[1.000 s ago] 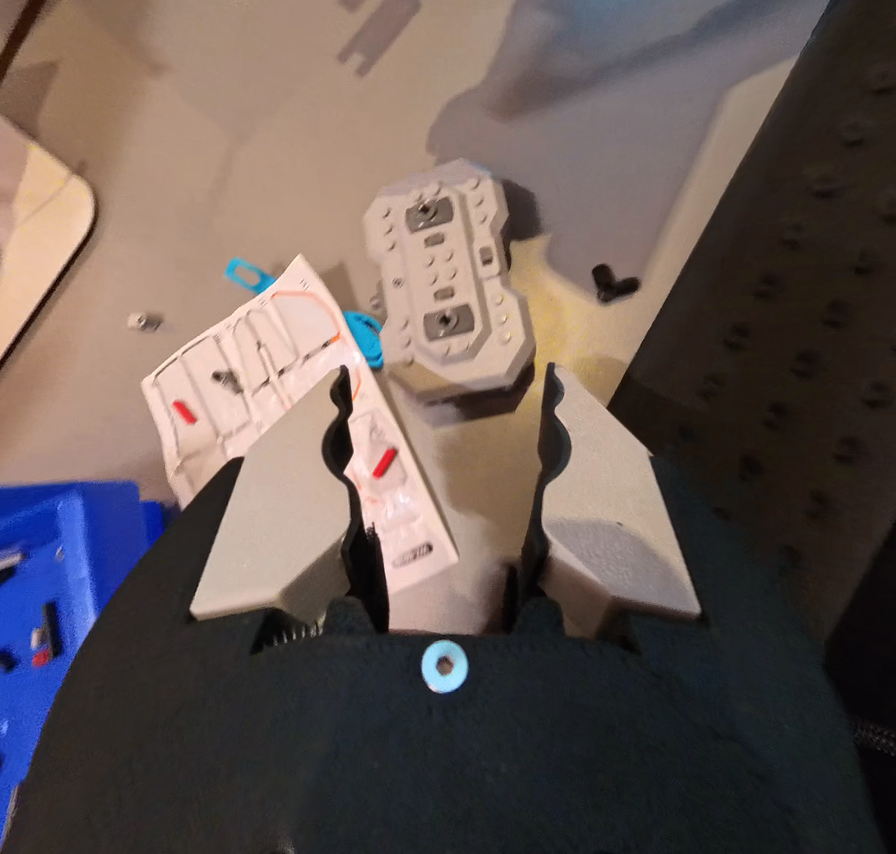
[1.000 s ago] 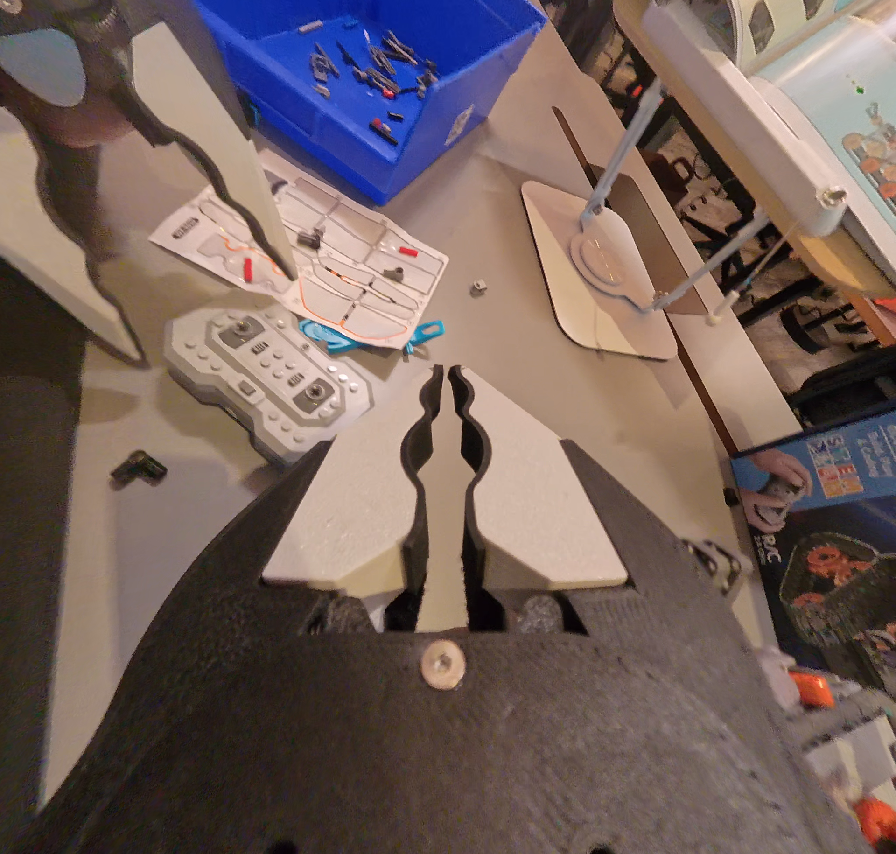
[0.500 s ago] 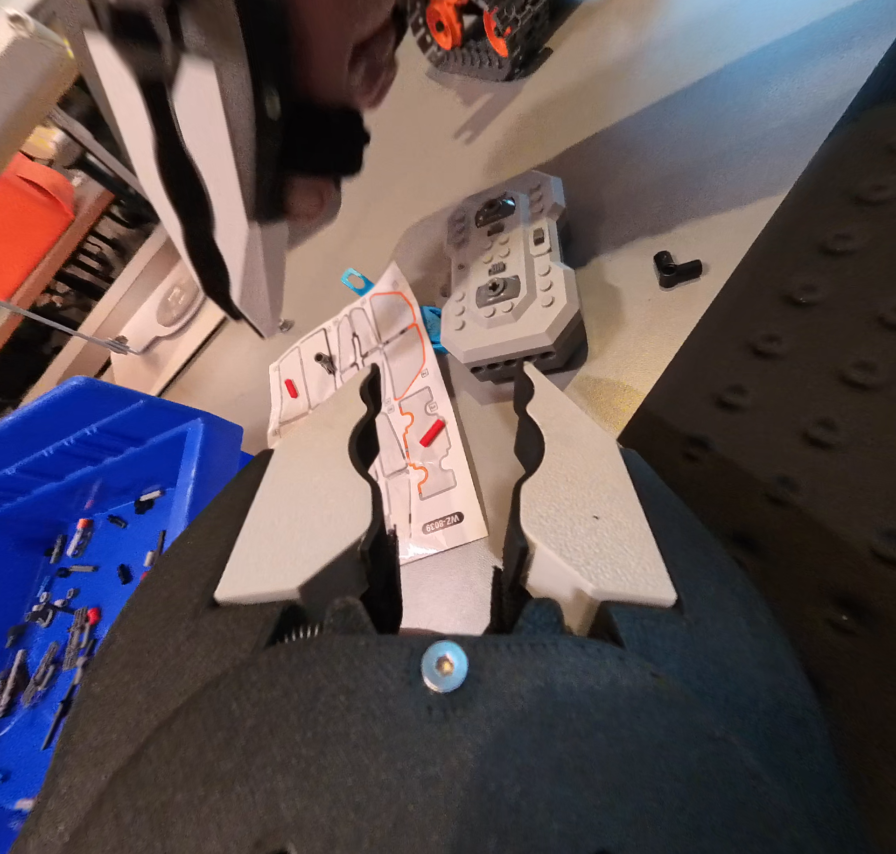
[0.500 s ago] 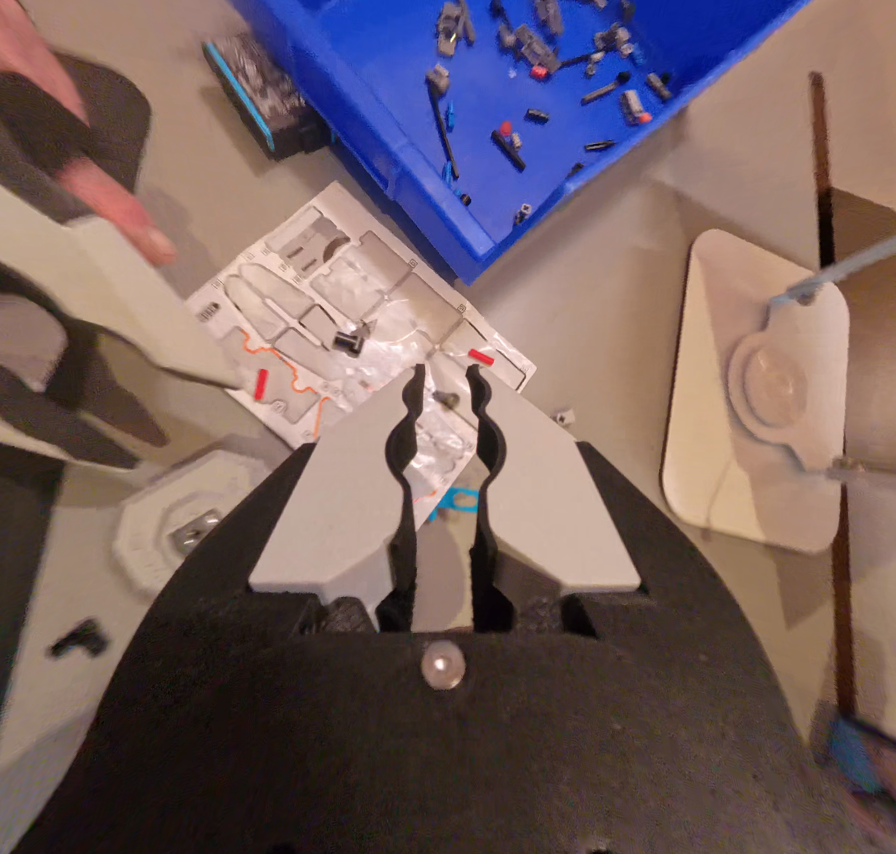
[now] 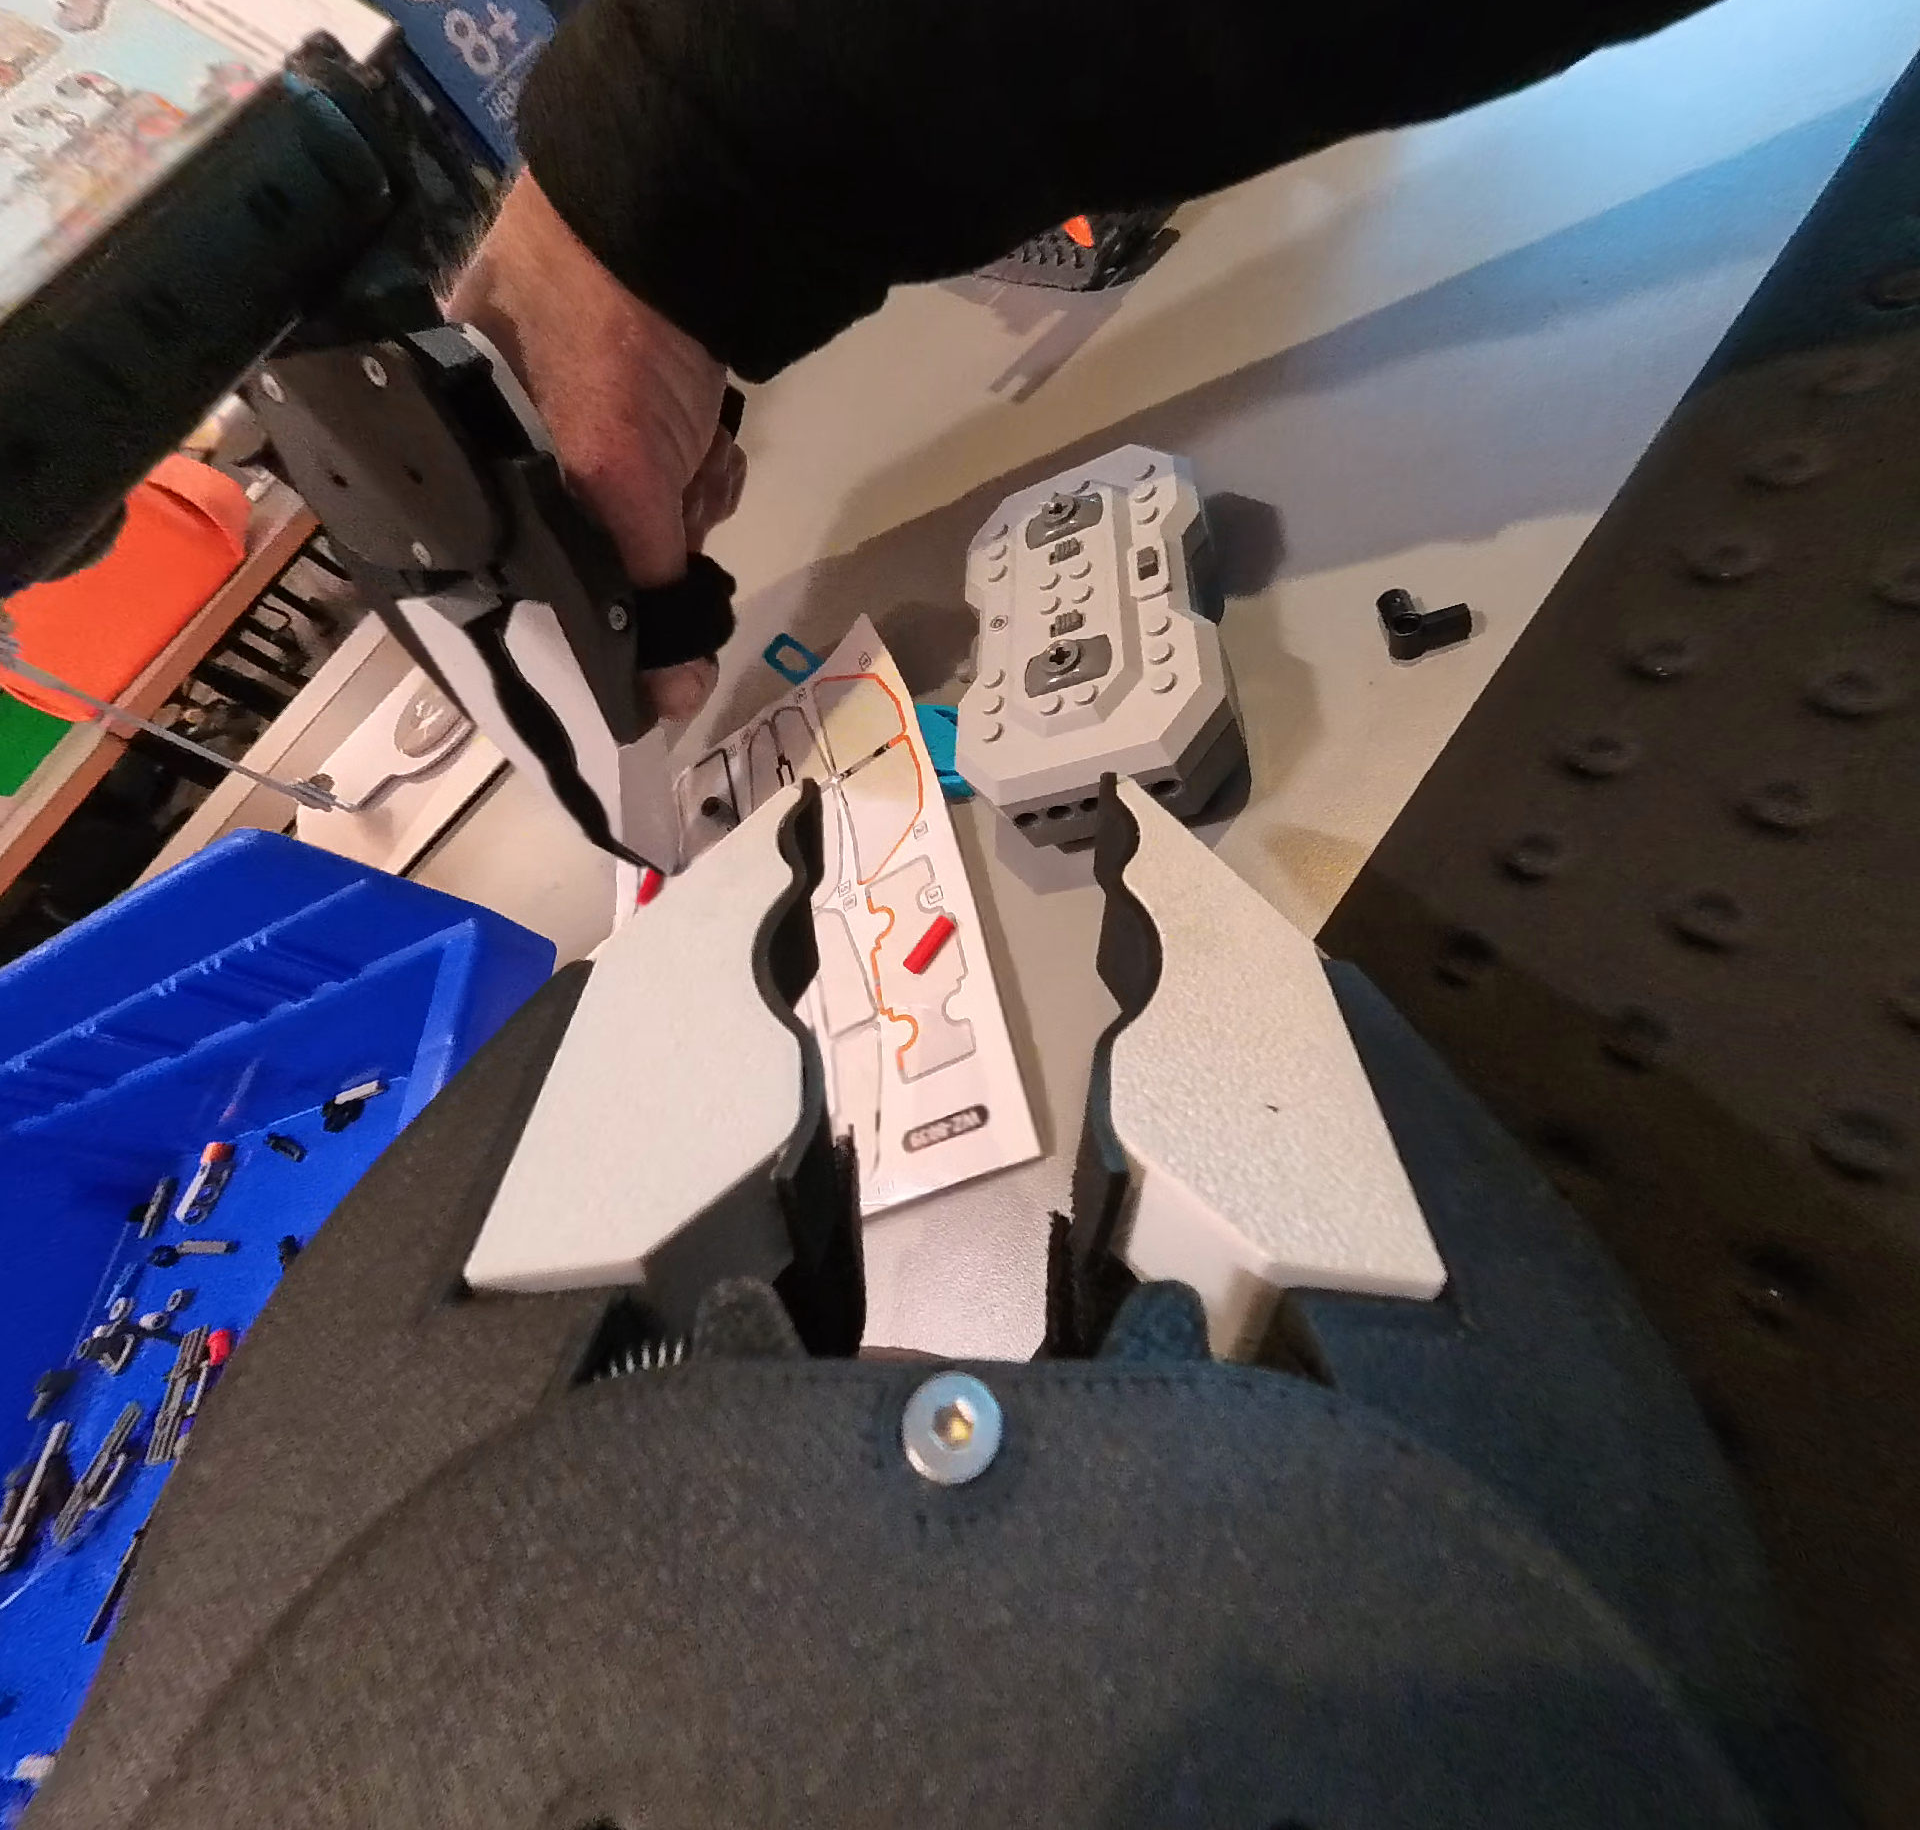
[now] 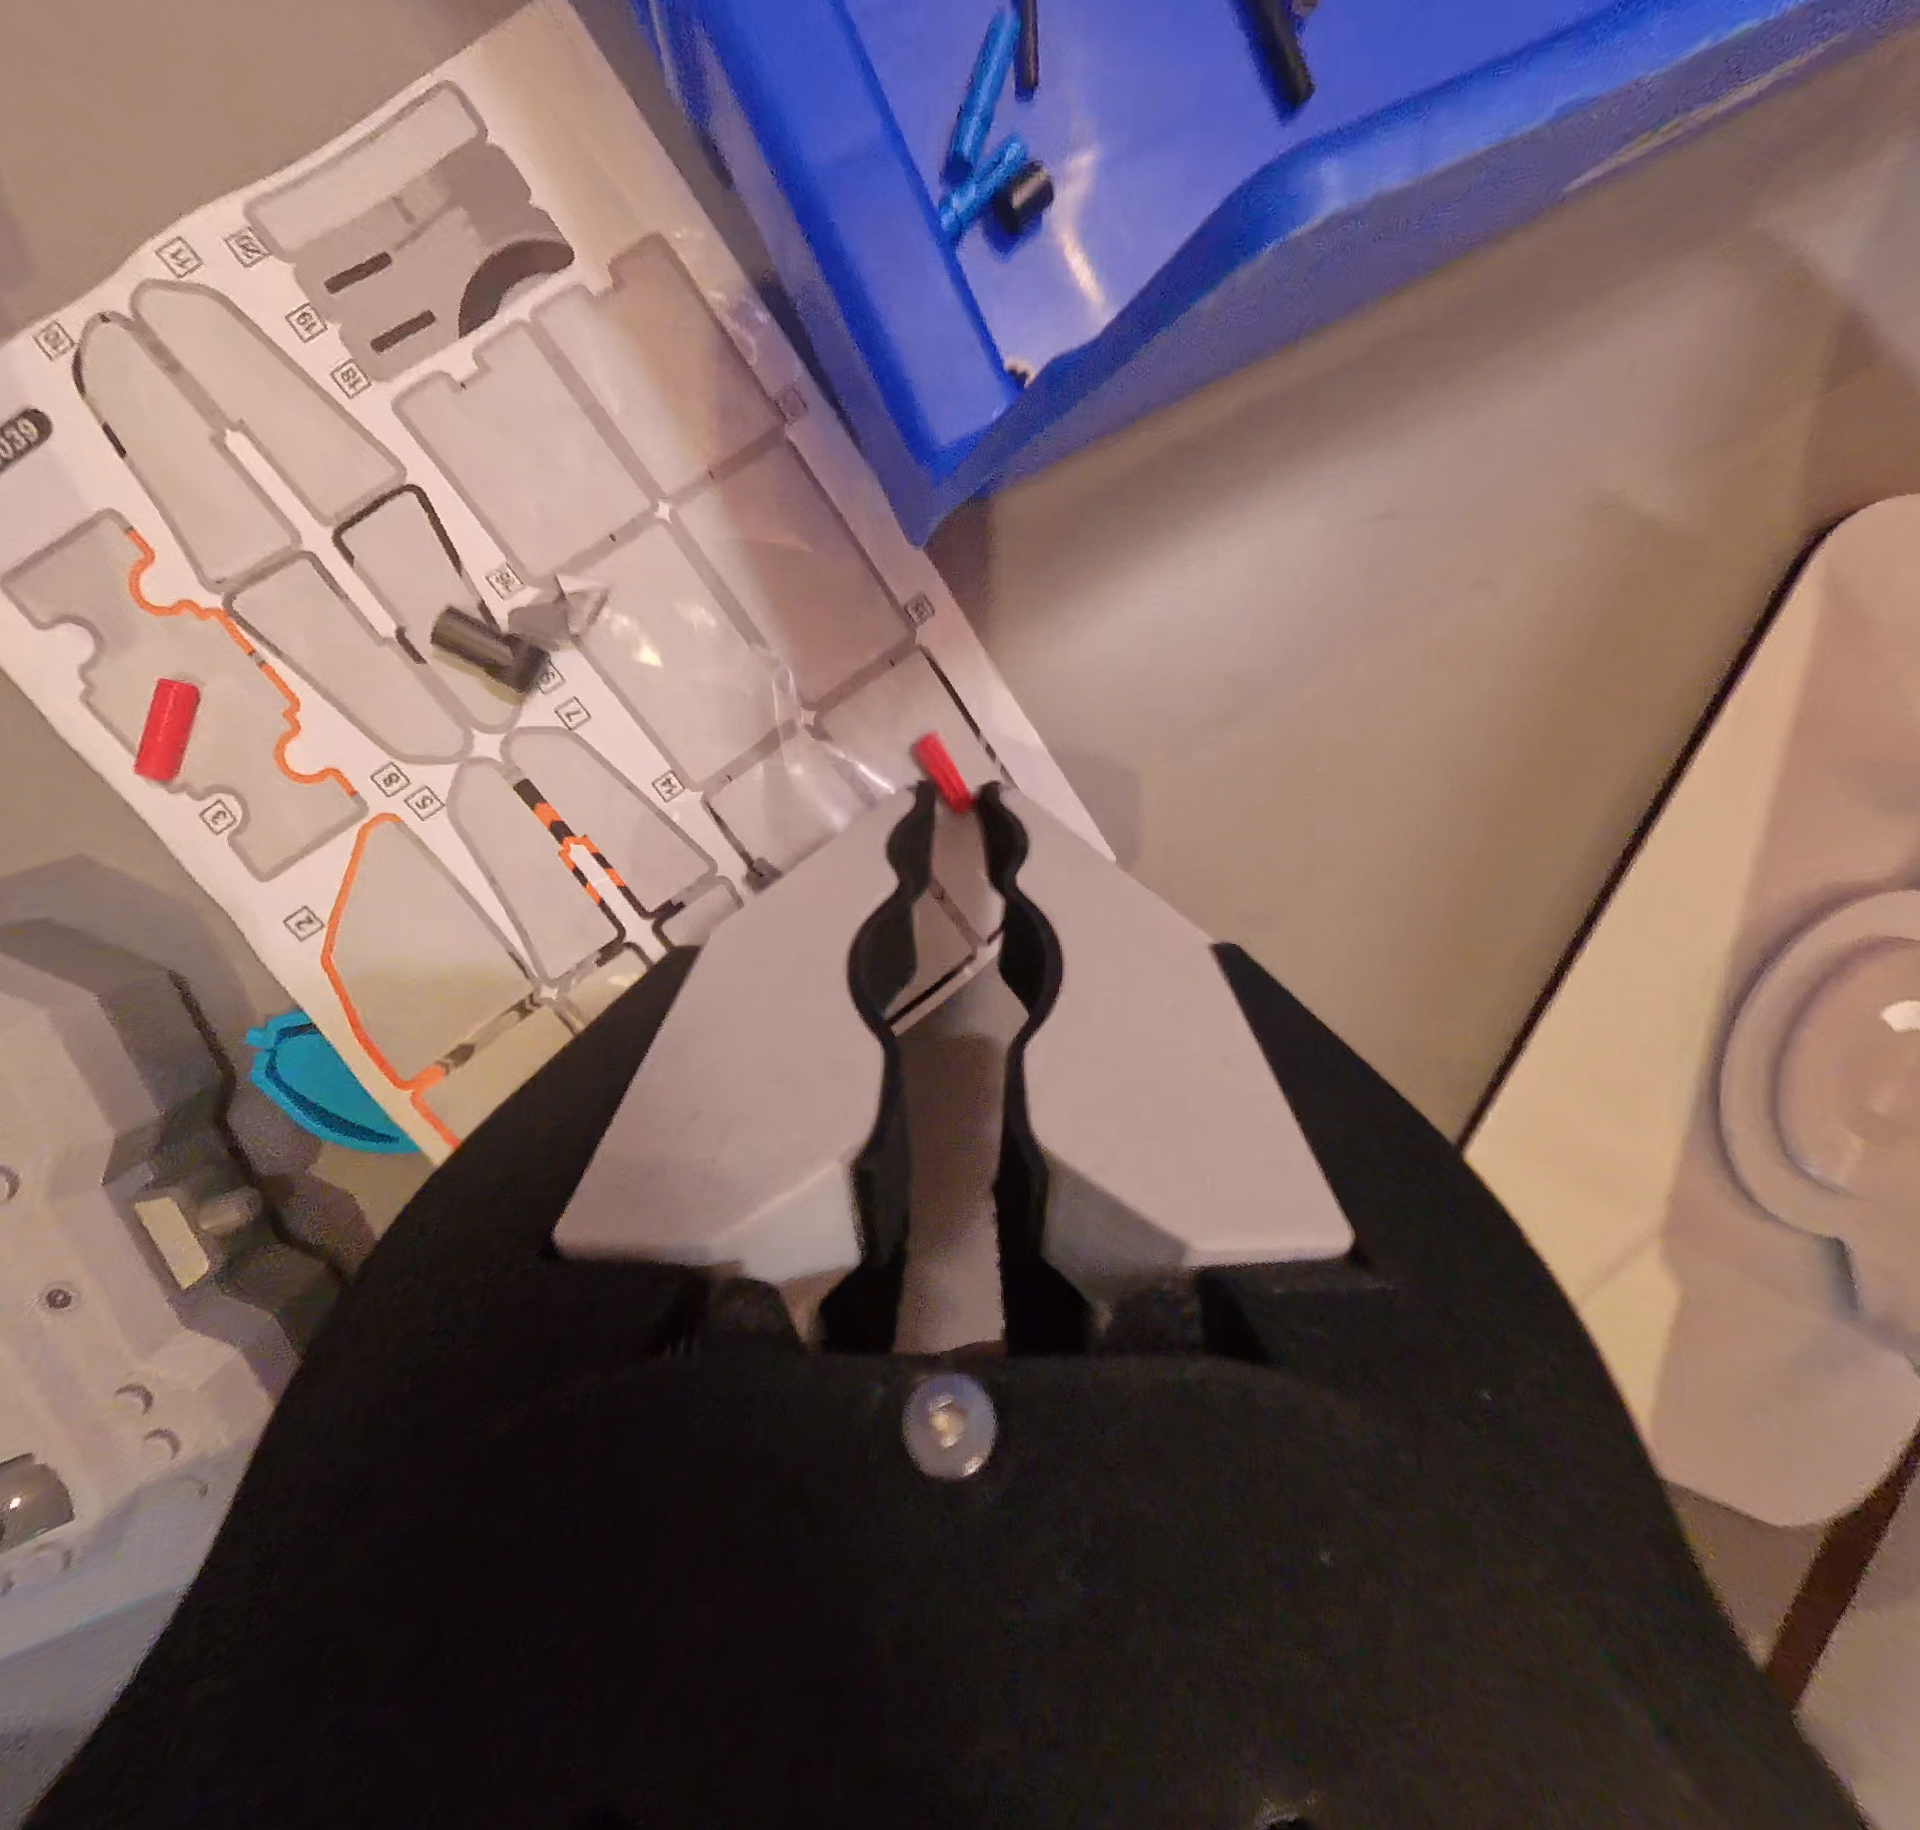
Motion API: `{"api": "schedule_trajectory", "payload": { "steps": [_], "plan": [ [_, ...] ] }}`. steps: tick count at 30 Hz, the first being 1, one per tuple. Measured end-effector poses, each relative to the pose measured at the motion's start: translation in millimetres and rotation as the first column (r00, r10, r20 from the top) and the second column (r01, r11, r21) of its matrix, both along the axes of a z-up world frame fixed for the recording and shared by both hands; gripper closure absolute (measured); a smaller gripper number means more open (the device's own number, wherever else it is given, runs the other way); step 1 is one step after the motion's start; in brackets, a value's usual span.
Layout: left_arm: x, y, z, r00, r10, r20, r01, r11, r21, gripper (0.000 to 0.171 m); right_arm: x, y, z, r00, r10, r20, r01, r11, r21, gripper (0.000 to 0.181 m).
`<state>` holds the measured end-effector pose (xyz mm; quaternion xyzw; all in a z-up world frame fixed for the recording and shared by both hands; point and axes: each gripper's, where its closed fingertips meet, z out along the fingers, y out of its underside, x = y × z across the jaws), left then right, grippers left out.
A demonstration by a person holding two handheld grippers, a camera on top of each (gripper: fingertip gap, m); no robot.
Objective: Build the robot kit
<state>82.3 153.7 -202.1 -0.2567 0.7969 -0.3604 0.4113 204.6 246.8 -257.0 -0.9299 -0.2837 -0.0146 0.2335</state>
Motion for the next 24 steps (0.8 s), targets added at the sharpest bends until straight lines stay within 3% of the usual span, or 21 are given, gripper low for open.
{"api": "schedule_trajectory", "payload": {
  "steps": [7,10,16,24],
  "plan": [
    [0.2,3.0,7.4,1.0,0.01,0.016,-0.01,0.999,-0.047,0.12,-1.7,0.2,0.8,0.997,-0.016,-0.07,0.017,1.0,0.018,0.181],
    [2.0,14.0,21.7,0.997,0.046,0.067,-0.04,0.996,-0.081,0.127,-6.9,-4.2,17.2,0.996,-0.03,-0.083,0.035,0.998,0.055,0.181],
    [24.2,55.5,43.3,0.976,0.12,0.18,-0.127,0.992,0.026,0.133,-57.0,-32.9,71.5,0.981,0.051,-0.19,-0.029,0.993,0.119,0.181],
    [33.5,39.4,36.5,0.967,-0.083,0.24,0.011,0.958,0.286,0.141,-101.7,-67.9,87.9,0.939,0.146,-0.312,-0.131,0.989,0.066,0.181]
  ]
}}
